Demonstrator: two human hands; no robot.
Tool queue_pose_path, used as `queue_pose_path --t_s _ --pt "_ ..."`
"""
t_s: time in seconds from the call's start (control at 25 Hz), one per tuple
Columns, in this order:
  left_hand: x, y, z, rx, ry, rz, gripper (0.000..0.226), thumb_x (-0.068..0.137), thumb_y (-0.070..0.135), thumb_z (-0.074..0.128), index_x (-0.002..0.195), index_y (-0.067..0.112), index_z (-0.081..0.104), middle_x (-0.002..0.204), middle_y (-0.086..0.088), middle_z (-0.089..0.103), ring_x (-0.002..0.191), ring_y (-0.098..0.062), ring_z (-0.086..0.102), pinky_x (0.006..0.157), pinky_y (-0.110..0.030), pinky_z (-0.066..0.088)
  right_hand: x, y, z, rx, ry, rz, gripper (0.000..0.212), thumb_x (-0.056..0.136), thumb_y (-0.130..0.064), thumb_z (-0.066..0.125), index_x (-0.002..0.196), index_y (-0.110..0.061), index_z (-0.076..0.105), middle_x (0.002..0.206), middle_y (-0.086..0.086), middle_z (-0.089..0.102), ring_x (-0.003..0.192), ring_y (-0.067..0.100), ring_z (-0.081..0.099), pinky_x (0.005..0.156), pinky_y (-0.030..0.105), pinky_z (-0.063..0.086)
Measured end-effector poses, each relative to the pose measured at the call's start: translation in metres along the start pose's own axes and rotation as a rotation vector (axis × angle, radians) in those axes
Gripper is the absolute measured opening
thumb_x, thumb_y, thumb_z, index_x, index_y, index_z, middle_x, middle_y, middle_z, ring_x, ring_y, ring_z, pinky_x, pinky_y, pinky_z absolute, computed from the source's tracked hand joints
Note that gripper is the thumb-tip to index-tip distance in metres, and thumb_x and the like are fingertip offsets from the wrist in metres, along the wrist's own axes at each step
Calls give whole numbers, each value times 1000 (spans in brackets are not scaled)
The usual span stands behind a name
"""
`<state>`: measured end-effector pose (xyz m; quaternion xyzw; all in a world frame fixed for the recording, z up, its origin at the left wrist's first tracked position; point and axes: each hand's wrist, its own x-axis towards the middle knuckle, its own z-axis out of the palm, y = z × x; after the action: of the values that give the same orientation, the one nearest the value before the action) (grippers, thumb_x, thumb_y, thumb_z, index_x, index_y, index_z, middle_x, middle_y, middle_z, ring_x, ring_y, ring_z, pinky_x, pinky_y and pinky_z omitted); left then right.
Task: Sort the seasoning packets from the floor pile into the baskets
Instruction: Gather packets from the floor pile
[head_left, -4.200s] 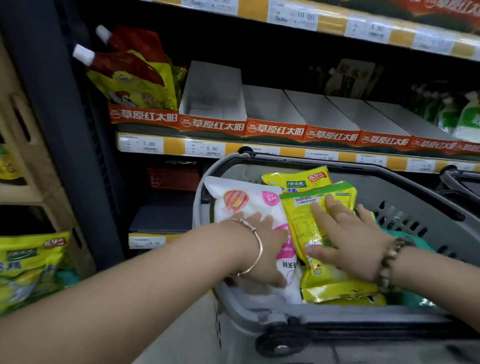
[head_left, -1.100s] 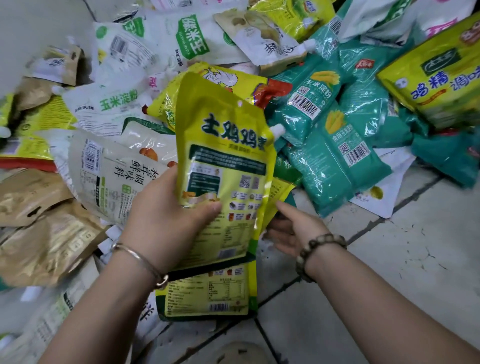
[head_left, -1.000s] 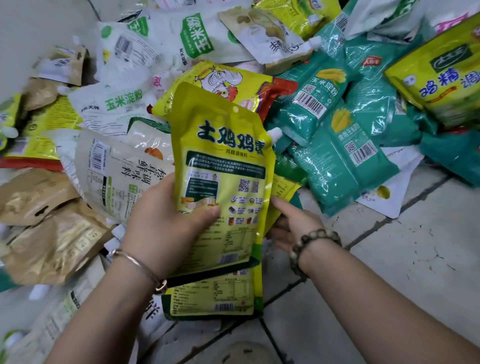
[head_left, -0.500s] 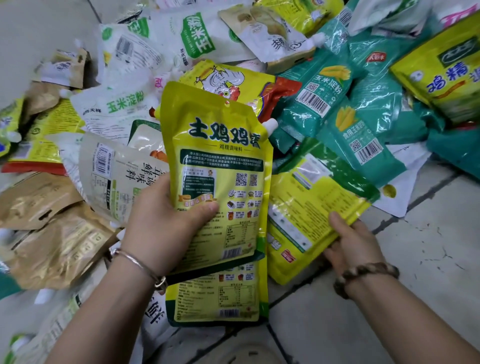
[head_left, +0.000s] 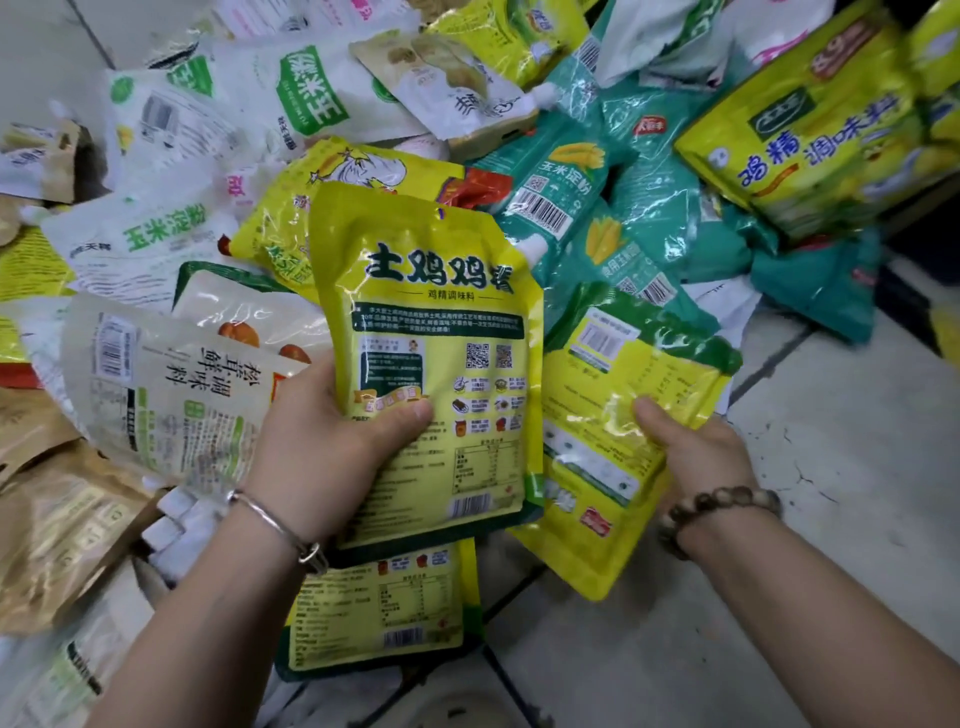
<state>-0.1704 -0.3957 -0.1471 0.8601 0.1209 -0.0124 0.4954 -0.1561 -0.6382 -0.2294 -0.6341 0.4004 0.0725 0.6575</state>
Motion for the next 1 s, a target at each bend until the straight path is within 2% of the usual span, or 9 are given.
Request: queue_pose_path --t_s 0.12,0.24,0.32,0.4,0.48,0.64,0.84,0.92,1.0 --pt "0 8 14 -72 -26 42 32 71 10 77 72 33 56 55 42 54 57 22 54 50 1 38 3 -29 -44 -48 53 -149 10 81 -17 70 90 -16 67 95 3 71 88 25 68 87 48 52" --pt "3 29 34 -172 -91 105 31 71 9 76 77 33 57 62 39 59 61 19 57 55 -4 42 1 -65 -92 -147 87 -240 28 82 -21 69 108 -13 63 104 5 69 93 25 67 89 46 51" --pt "5 50 49 -215 -138 176 36 71 7 77 83 34 57 72 31 65 68 14 60 65 -9 46 -5 -92 -121 -92 62 -291 25 85 -15 64 110 -14 60 93 -1 73 81 17 70 73 35 56" --pt "6 73 64 -253 -180 239 39 68 14 81 90 36 57 85 22 68 77 7 63 75 -23 48 -15 -119 -148 -38 46 -332 20 86 -11 61 106 -16 60 81 -6 73 69 11 70 57 27 56" --pt "5 96 78 -342 -204 282 36 64 25 75 93 37 58 91 19 70 83 0 66 76 -27 50 -27 -143 -172 -40 49 -370 14 86 -12 61 98 -19 61 83 -5 74 70 12 71 61 31 57" --pt "0 144 98 -477 -240 394 32 64 25 69 92 38 61 90 22 70 78 2 66 68 -16 53 -51 -175 -215 32 90 -484 18 83 -11 63 98 -21 60 90 0 74 78 21 71 64 37 57" --pt "-10 199 103 -502 -261 496 37 61 26 79 82 50 63 80 21 71 65 0 68 48 -18 51 -81 -211 -244 154 89 -646 21 84 -4 60 102 -16 60 94 6 73 80 24 71 64 41 58" --pt "-16 228 108 -418 -250 616 38 64 30 77 81 59 58 76 32 67 62 9 64 49 -14 50 -96 -227 -256 175 109 -705 21 86 -2 58 103 -14 58 96 9 71 80 24 70 67 42 59" --pt "-23 258 112 -319 -174 599 46 65 35 74 77 72 48 71 39 60 57 23 54 49 -5 46 -114 -243 -276 190 149 -758 19 87 -3 58 103 -13 58 101 10 70 85 26 70 71 43 58"
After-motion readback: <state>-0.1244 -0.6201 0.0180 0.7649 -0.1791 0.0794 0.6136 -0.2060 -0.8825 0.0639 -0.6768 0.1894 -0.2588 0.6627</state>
